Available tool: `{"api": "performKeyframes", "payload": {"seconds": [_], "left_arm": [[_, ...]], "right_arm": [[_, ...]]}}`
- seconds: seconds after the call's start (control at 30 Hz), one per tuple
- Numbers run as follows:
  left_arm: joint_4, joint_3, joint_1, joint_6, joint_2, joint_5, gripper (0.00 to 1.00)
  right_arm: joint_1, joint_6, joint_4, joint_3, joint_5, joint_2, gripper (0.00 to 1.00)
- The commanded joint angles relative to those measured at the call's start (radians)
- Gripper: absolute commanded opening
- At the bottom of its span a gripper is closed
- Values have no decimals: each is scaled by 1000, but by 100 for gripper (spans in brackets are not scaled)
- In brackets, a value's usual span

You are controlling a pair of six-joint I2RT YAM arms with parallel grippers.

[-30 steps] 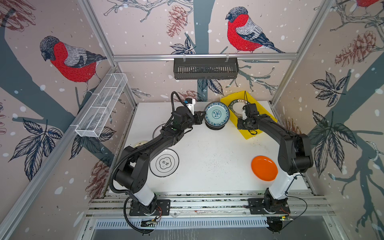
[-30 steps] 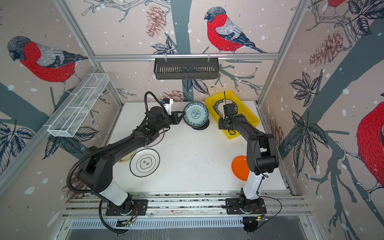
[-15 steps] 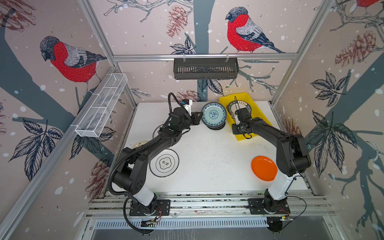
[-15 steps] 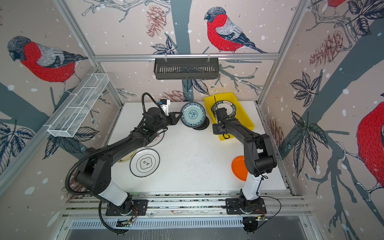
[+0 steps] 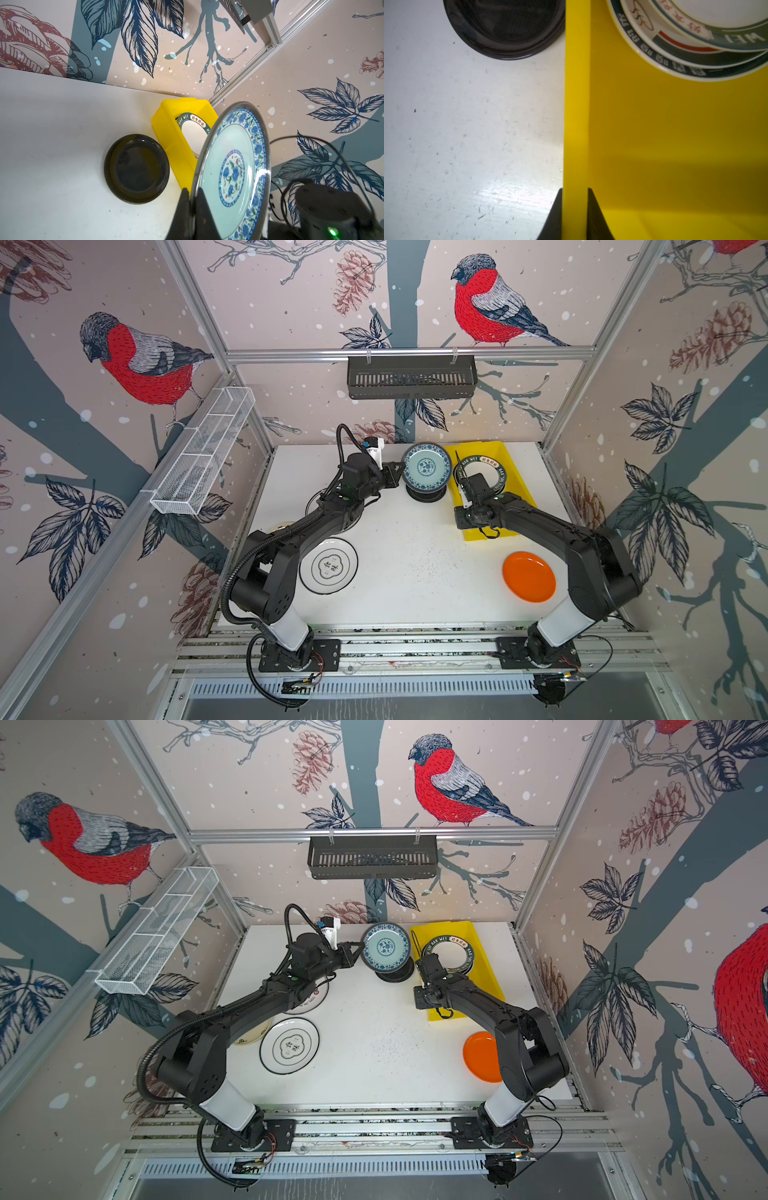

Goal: Place the plates into the plastic bin on the countertop

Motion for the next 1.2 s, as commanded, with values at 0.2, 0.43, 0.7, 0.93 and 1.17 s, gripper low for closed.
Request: {"api": "performKeyframes", "payload": {"seconds": [0.2, 0.43, 0.7, 0.93, 1.17], "left_arm": [[18, 125, -3, -8, 134, 75, 0], [-80, 236, -36, 47, 219, 82, 0], [-127, 313, -50, 74, 296, 60, 0], [-212, 458, -74, 105, 421, 36, 0], [-265, 588, -88, 96, 541, 37, 0]], "right_arm": [[97, 33, 26, -54, -92, -84, 18], [122, 34, 20, -88, -154, -169, 38], [120, 58, 33, -123, -91, -307, 73], [116, 107, 83, -123, 23, -462, 84], [94, 141, 173, -210, 105, -635, 91]]}}
